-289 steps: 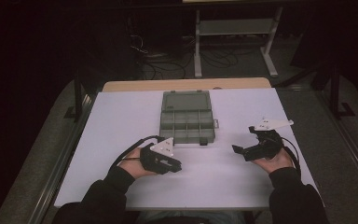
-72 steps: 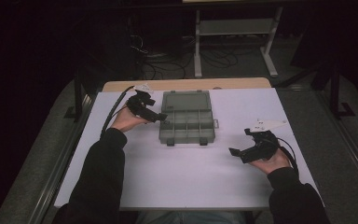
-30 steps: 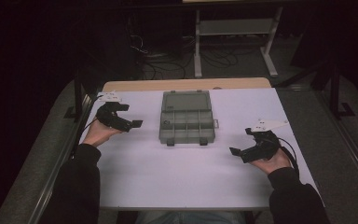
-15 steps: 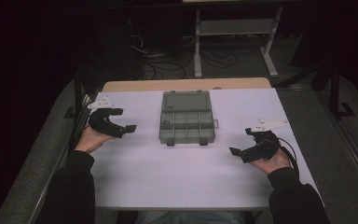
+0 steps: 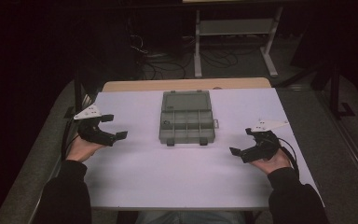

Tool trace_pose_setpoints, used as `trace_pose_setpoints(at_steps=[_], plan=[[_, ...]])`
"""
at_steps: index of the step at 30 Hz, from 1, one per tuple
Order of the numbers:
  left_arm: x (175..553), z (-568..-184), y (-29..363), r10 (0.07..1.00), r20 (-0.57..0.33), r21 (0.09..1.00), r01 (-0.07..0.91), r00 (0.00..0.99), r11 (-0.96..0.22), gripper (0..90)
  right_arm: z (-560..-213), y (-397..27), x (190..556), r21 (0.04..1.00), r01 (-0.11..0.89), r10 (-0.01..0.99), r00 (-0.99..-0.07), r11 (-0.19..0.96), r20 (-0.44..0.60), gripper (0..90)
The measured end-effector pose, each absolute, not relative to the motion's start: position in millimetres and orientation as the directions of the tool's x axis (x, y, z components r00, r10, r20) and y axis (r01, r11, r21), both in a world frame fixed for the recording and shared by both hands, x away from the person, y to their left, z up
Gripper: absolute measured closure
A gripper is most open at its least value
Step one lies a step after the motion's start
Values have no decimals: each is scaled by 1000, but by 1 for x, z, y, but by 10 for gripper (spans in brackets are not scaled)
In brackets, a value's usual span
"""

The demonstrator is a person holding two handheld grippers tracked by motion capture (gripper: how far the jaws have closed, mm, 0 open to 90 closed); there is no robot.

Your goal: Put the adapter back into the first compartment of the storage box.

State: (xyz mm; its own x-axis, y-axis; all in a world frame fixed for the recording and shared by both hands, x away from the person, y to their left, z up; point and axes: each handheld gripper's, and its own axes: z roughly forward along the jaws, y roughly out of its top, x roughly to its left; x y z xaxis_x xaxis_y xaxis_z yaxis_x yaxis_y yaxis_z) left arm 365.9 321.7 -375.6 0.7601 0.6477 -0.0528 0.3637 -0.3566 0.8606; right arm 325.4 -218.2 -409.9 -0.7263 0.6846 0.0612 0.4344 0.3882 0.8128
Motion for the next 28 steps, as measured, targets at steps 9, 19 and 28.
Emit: trace_pose_setpoints(at_steps=[9,19,28], plan=[[348,-379,340,686,-62,889,352,725,-293,0,-409,-220,325,817,439,690,-721,375,71,0],[329,-385,354,718,-67,901,351,692,-254,0,-408,-223,324,830,433,693,-716,351,81,0],[322,-393,354,724,-56,897,352,688,-266,0,-408,-222,323,825,433,681,-728,364,82,0]])
